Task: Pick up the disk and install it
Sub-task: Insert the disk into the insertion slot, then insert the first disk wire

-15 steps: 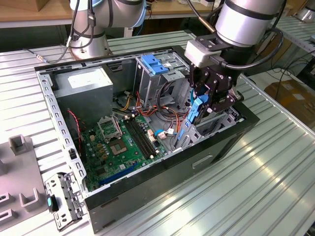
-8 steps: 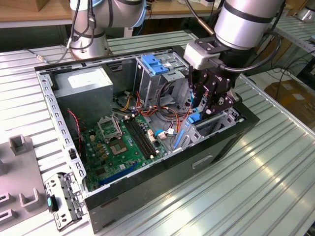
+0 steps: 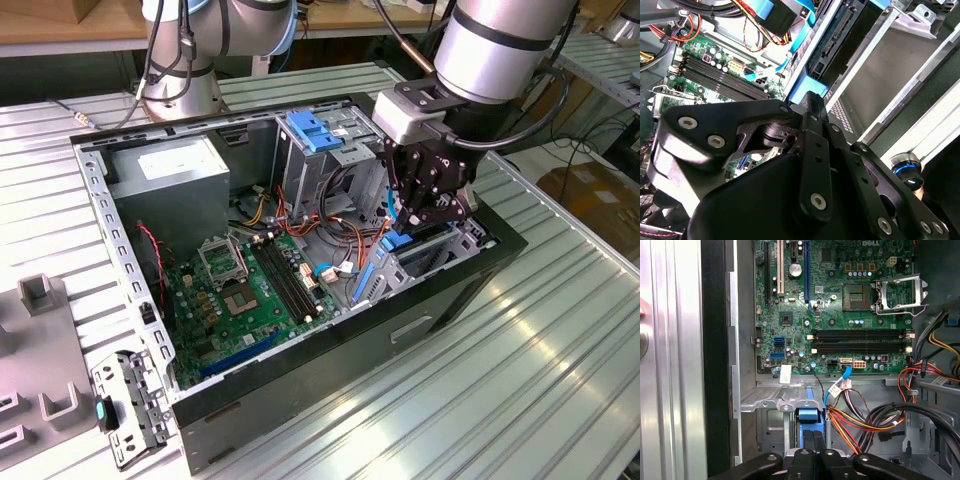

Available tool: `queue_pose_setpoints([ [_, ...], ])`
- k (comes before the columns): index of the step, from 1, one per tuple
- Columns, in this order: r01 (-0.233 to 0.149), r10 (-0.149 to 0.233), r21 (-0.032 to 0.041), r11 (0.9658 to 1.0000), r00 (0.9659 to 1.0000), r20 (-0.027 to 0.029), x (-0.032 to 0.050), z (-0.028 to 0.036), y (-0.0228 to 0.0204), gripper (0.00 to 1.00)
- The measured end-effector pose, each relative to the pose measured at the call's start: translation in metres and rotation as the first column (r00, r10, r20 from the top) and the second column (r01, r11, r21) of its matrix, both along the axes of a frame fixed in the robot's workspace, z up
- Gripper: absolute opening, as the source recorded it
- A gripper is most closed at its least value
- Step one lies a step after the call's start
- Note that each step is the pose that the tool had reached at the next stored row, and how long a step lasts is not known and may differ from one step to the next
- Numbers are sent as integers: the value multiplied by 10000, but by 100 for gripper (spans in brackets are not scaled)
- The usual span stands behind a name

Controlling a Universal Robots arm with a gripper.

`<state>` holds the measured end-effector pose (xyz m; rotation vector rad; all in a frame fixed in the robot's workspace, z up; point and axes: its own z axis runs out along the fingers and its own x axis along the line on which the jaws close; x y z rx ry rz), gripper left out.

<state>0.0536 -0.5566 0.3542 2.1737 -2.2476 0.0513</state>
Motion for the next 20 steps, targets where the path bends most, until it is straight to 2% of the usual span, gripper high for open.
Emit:
queue_pose_setpoints([
  [15, 0, 0, 2, 10000, 10000, 0, 5, -4, 0, 11],
  [20, -48, 48, 1, 10000, 10000, 0, 86, -4, 2, 11],
])
